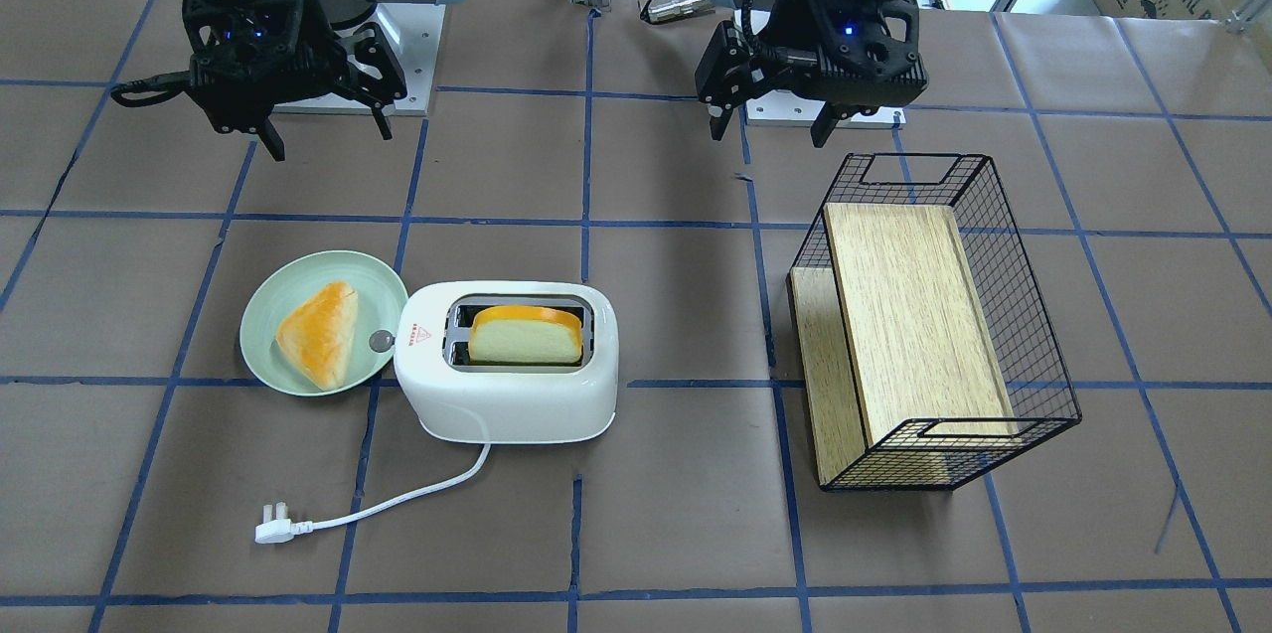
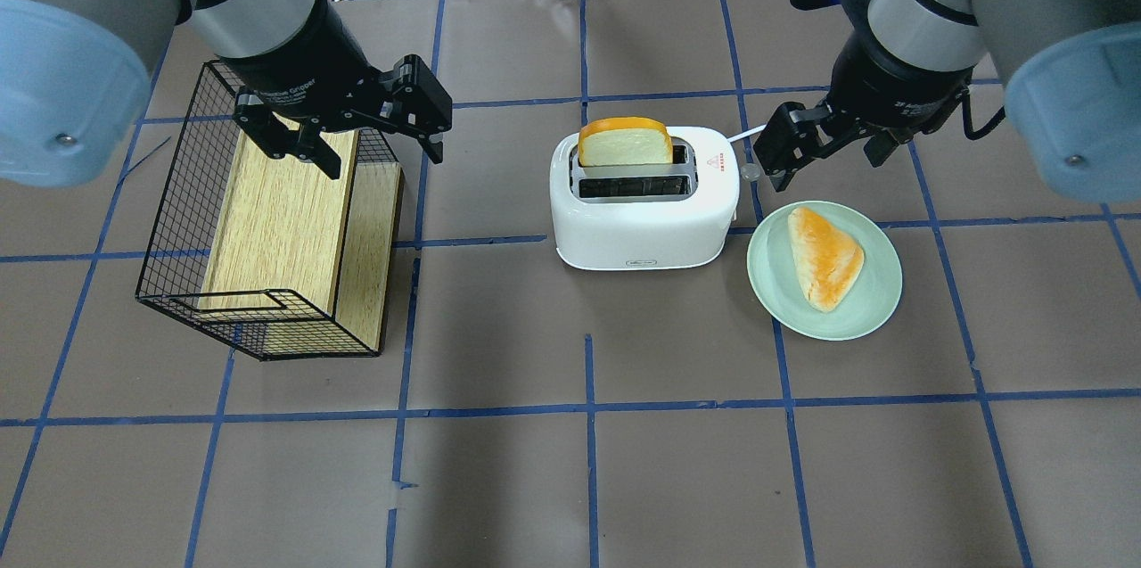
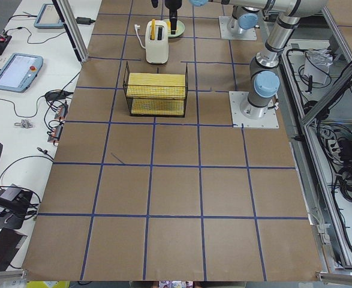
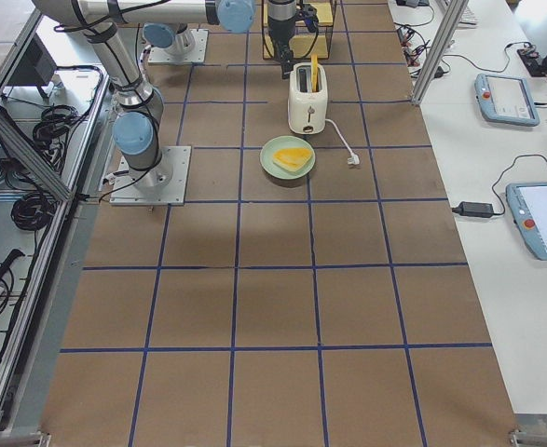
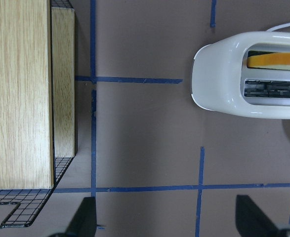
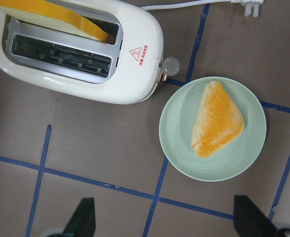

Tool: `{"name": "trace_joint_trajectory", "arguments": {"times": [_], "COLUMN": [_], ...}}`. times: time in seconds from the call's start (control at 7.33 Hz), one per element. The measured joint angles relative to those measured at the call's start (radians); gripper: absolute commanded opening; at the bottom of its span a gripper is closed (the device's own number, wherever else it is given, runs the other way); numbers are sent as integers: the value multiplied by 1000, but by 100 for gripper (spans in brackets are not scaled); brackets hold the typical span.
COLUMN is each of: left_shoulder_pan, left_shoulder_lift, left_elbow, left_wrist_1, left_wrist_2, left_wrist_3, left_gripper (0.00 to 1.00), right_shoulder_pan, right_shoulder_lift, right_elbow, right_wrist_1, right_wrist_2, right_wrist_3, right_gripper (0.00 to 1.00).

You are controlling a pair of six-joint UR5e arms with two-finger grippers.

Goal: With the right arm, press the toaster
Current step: 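Raise the right gripper and move it above the toaster's lever side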

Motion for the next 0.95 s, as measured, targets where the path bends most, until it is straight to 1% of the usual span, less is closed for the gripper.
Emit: {"name": "trace_joint_trajectory", "arguments": {"times": [0.68, 0.82, 0.95], "left_shoulder_pan": [-1, 0, 0], "left_shoulder_lift": [0, 0, 0], "left_elbow": [0, 0, 0], "left_wrist_1": [0, 0, 0], "left_wrist_2": [0, 0, 0], "left_wrist_3": [0, 0, 0], "left_gripper": [100, 100, 100], "right_shoulder_pan": [0, -1, -7], "right_shoulder_lift": [7, 23, 59], "right_elbow": [2, 1, -2], "right_wrist_1": [-1, -1, -6], "right_wrist_2": [-1, 0, 0], "right_wrist_3": [-27, -119, -312], "right_gripper": [100, 98, 93]}}
